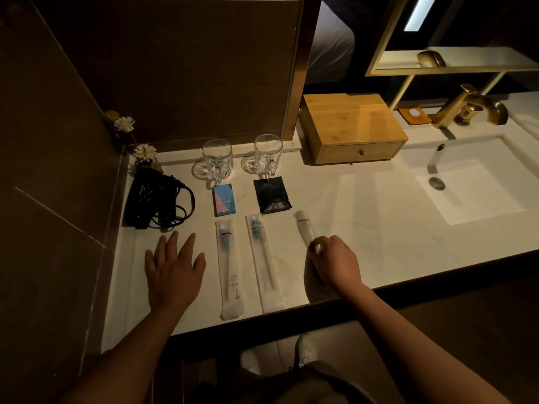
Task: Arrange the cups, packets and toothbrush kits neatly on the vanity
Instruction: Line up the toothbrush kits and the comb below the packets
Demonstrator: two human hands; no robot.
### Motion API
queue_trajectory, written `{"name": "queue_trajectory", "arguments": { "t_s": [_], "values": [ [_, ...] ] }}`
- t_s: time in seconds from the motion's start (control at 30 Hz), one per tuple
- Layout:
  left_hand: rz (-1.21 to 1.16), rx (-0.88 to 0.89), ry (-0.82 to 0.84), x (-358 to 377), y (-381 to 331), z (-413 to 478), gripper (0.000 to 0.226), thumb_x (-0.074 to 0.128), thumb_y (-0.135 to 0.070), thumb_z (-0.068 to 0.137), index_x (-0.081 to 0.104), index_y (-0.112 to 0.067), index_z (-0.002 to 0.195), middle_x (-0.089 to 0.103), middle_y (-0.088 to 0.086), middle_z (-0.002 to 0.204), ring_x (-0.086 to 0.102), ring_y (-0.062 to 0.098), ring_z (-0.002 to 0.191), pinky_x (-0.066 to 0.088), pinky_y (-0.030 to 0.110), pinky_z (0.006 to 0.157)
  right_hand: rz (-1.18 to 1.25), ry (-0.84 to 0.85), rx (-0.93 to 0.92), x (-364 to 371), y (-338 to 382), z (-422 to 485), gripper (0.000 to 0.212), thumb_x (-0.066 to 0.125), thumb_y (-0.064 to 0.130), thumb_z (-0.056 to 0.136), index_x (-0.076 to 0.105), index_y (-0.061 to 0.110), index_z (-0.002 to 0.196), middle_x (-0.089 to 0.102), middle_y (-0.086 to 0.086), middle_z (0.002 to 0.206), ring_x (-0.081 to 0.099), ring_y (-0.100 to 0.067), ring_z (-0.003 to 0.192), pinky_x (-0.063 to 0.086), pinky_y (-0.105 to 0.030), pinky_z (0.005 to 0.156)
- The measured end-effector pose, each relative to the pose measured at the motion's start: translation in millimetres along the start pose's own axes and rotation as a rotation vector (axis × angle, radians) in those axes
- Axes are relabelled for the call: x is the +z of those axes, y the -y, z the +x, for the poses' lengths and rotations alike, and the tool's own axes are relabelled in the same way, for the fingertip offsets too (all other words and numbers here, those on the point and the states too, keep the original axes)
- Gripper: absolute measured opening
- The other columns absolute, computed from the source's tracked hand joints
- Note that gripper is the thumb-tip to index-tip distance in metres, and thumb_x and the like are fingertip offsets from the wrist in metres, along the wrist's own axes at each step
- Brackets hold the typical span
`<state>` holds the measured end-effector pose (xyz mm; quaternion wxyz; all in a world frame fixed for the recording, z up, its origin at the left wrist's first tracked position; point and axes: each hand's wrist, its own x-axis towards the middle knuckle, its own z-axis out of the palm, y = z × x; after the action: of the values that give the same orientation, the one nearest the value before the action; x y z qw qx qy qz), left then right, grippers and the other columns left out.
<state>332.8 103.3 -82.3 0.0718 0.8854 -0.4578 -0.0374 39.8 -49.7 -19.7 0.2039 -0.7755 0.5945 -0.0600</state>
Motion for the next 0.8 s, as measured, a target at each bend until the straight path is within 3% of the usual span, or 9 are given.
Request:
{"name": "queue_trajectory", "arguments": {
  "t_s": [0.07, 0.3, 0.43, 0.5, 0.57, 0.63, 0.7, 0.8],
  "values": [
    [-0.004, -0.002, 0.002, 0, 0, 0, 0.063, 0.022, -0.057, 0.092, 0.031, -0.031, 0.149, 0.031, 0.012, 0.16, 0.017, 0.033, 0.151, 0.013, 0.057, 0.121, -0.047, -0.014, -0.016, 1, 4, -4, 0.023, 0.056, 0.032, 0.094, 0.068, 0.018, 0.107, 0.063, -0.006, 0.096, 0.054, -0.024, 0.072, 0.037, -0.028, 0.056],
    [-0.014, 0.005, -0.009, 0, -1, 0, 0.062, 0.024, -0.056, 0.093, 0.034, -0.029, 0.148, 0.034, 0.013, 0.158, 0.019, 0.034, 0.15, 0.014, 0.058, 0.12, -0.314, 0.091, -0.086, -12, 22, 8, 0.025, 0.057, 0.025, 0.089, 0.058, 0.006, 0.105, 0.069, -0.014, 0.1, 0.067, -0.035, 0.084, 0.041, -0.033, 0.059],
    [-0.014, 0.003, -0.011, -1, 0, 0, 0.062, 0.025, -0.055, 0.093, 0.034, -0.029, 0.148, 0.035, 0.013, 0.158, 0.02, 0.034, 0.15, 0.015, 0.057, 0.12, -0.279, 0.082, -0.041, -15, 32, 13, 0.018, 0.051, 0.029, 0.089, 0.053, 0.011, 0.093, 0.066, -0.008, 0.084, 0.064, -0.032, 0.073, 0.043, -0.033, 0.059],
    [-0.014, 0.0, -0.008, 0, 0, 0, 0.06, 0.028, -0.054, 0.094, 0.034, -0.029, 0.148, 0.035, 0.012, 0.158, 0.02, 0.034, 0.15, 0.014, 0.057, 0.12, -0.225, 0.083, 0.014, -17, 28, 15, 0.021, 0.051, 0.034, 0.089, 0.05, 0.013, 0.087, 0.058, -0.003, 0.078, 0.057, -0.027, 0.068, 0.044, -0.032, 0.059],
    [-0.017, -0.001, -0.003, 0, 0, 0, 0.057, 0.034, -0.052, 0.096, 0.034, -0.029, 0.148, 0.034, 0.012, 0.159, 0.019, 0.033, 0.15, 0.014, 0.057, 0.12, -0.085, 0.129, 0.087, -19, 23, 17, 0.025, 0.055, 0.034, 0.086, 0.06, 0.01, 0.086, 0.065, -0.004, 0.08, 0.061, -0.026, 0.071, 0.048, -0.032, 0.061],
    [-0.017, -0.006, -0.002, 1, 0, 0, 0.057, 0.036, -0.051, 0.096, 0.034, -0.029, 0.148, 0.033, 0.013, 0.159, 0.019, 0.033, 0.151, 0.014, 0.057, 0.12, 0.217, 0.158, 0.177, -19, 21, 16, 0.023, 0.058, 0.027, 0.081, 0.067, 0.007, 0.079, 0.068, -0.009, 0.076, 0.064, -0.028, 0.071, 0.048, -0.032, 0.061],
    [-0.018, -0.005, -0.012, 1, -1, 0, 0.059, 0.031, -0.052, 0.095, 0.036, -0.028, 0.148, 0.034, 0.013, 0.158, 0.02, 0.034, 0.15, 0.013, 0.057, 0.12, 0.519, 0.181, 0.279, -16, 22, 15, 0.021, 0.057, 0.021, 0.076, 0.061, 0.004, 0.063, 0.06, -0.012, 0.064, 0.058, -0.029, 0.061, 0.045, -0.035, 0.057],
    [-0.02, -0.003, -0.013, 0, 0, 1, 0.062, 0.026, -0.055, 0.092, 0.037, -0.028, 0.147, 0.035, 0.013, 0.158, 0.02, 0.034, 0.15, 0.014, 0.057, 0.12, 0.485, 0.239, 0.323, -14, 14, 15, 0.025, 0.057, 0.017, 0.077, 0.064, -0.004, 0.065, 0.06, -0.015, 0.062, 0.058, -0.028, 0.06, 0.046, -0.036, 0.058]
  ]
}}
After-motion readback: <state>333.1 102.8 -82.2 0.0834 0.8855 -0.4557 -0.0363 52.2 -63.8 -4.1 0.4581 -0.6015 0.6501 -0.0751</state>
